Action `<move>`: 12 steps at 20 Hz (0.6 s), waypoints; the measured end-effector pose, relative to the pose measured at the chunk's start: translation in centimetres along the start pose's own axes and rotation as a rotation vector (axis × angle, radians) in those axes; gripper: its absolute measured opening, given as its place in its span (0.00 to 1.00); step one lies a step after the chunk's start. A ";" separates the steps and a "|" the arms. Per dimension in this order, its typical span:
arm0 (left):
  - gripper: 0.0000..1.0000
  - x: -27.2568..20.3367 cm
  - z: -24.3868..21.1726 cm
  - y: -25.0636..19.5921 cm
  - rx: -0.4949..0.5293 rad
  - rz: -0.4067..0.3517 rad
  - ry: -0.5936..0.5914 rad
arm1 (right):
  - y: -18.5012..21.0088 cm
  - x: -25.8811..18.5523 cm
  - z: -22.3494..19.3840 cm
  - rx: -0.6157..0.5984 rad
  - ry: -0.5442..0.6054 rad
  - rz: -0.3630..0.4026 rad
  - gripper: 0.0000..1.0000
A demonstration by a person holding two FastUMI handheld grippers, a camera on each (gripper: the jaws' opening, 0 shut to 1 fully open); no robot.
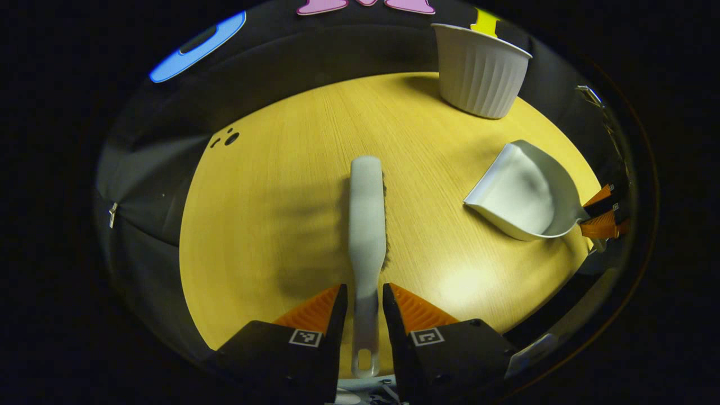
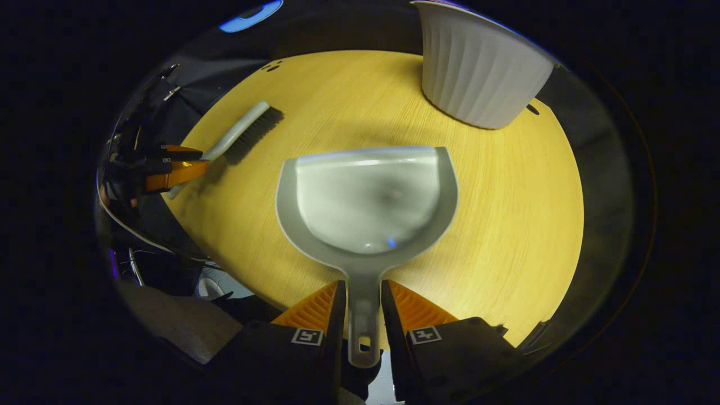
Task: Pick up the small broom and dustpan from the desktop, sweep the trash into the dustpan with the broom, and then empty the trash into the garbage bin.
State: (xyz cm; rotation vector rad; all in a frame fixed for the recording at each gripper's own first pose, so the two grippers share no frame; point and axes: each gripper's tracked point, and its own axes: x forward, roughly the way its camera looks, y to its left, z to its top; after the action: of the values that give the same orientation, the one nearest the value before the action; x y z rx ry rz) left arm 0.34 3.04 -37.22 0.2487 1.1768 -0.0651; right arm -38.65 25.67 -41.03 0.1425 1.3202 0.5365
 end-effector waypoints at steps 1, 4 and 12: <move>0.43 -0.9 0.4 0.2 0.003 0.009 -0.024 | -0.1 -1.3 0.5 -0.012 -0.033 -0.005 0.41; 0.43 -3.8 3.0 0.6 0.000 0.036 -0.131 | 0.5 -5.1 3.0 -0.029 -0.165 0.005 0.40; 0.43 -14.4 15.1 -0.7 -0.122 -0.006 -0.566 | 3.1 -15.5 14.4 -0.058 -0.647 -0.005 0.40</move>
State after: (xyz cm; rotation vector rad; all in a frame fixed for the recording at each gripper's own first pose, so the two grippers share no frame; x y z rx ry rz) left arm 8.31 -2.15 -18.68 0.1064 0.6153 -0.0637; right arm -28.24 24.26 -22.39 0.2410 0.6745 0.4695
